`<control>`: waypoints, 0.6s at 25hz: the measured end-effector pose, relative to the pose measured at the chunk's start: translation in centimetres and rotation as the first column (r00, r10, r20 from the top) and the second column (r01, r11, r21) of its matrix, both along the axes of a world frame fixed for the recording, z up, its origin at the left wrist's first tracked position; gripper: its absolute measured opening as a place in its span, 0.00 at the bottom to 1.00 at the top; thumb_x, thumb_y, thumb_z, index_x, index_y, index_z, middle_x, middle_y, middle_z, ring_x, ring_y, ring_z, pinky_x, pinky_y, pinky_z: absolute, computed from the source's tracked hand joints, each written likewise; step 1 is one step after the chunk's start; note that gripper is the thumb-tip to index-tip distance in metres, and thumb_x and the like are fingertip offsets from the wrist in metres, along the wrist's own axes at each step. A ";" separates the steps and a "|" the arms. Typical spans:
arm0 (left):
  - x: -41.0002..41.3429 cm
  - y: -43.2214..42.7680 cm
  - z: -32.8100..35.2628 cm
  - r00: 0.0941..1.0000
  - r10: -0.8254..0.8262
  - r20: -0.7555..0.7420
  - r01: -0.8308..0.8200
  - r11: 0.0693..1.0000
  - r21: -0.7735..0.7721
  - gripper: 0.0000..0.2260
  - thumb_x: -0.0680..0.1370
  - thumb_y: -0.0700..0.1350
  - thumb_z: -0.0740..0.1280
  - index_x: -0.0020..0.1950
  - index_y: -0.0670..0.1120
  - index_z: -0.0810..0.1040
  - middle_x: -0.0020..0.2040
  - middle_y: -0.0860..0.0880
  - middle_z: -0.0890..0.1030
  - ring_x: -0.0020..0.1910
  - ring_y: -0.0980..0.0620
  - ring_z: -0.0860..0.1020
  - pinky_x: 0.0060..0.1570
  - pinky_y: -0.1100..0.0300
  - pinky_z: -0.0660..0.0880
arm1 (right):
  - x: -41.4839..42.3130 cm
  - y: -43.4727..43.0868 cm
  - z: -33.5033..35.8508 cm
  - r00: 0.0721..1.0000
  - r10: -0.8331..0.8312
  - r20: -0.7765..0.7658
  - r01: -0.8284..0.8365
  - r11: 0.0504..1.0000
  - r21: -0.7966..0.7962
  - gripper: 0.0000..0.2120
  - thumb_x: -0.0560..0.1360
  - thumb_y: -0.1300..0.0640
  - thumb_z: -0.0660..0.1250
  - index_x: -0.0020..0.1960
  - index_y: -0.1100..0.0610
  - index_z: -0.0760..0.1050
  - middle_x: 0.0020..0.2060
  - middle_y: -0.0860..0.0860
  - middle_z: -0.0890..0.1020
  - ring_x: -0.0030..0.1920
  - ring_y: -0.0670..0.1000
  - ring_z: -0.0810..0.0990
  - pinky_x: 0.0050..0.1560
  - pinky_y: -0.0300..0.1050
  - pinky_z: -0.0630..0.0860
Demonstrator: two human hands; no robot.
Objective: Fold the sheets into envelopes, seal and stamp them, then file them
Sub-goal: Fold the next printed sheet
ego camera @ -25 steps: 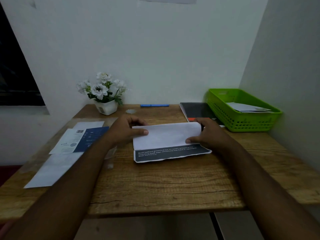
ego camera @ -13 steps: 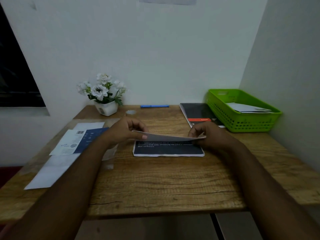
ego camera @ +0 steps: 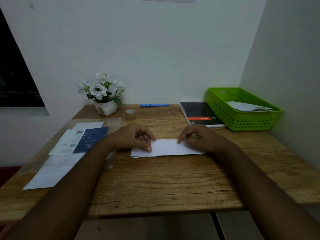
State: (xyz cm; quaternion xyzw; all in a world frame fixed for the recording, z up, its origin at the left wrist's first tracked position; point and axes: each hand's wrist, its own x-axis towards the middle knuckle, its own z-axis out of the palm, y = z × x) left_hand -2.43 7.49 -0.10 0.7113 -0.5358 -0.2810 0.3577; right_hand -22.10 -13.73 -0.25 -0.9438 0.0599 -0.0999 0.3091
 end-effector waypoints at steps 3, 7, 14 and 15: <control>-0.8 -0.9 -0.8 0.981 0.059 0.187 -0.052 0.998 -0.043 0.11 0.66 0.48 0.78 0.45 0.55 0.82 0.38 0.55 0.80 0.35 0.63 0.74 0.34 0.72 0.70 | 1.0 1.6 -0.8 0.998 0.068 -0.003 -0.068 0.994 -0.083 0.07 0.75 0.47 0.69 0.52 0.44 0.81 0.52 0.40 0.79 0.55 0.41 0.76 0.57 0.47 0.76; -1.4 -1.3 -1.3 0.953 0.064 0.296 -0.048 0.997 -0.063 0.11 0.65 0.54 0.77 0.44 0.57 0.80 0.37 0.55 0.78 0.33 0.62 0.73 0.32 0.70 0.68 | 2.2 3.2 -1.5 0.992 0.123 -0.012 -0.123 0.973 -0.197 0.17 0.72 0.36 0.68 0.58 0.41 0.78 0.58 0.38 0.75 0.58 0.39 0.71 0.58 0.42 0.70; -1.6 -0.4 -1.2 0.932 0.107 0.347 -0.091 0.994 -0.064 0.17 0.61 0.57 0.78 0.46 0.57 0.79 0.38 0.55 0.78 0.34 0.65 0.73 0.32 0.72 0.69 | 0.8 1.8 -1.6 0.997 0.058 -0.046 -0.064 0.987 -0.147 0.21 0.67 0.33 0.70 0.58 0.37 0.77 0.60 0.35 0.74 0.63 0.38 0.69 0.64 0.46 0.67; -1.5 0.0 -1.3 0.932 0.122 0.342 -0.106 0.992 -0.066 0.17 0.61 0.57 0.78 0.46 0.57 0.79 0.37 0.55 0.77 0.34 0.65 0.73 0.32 0.72 0.69 | 0.3 1.3 -1.6 0.998 0.039 -0.043 -0.044 0.991 -0.126 0.21 0.67 0.33 0.70 0.58 0.36 0.77 0.60 0.34 0.74 0.63 0.37 0.69 0.65 0.46 0.67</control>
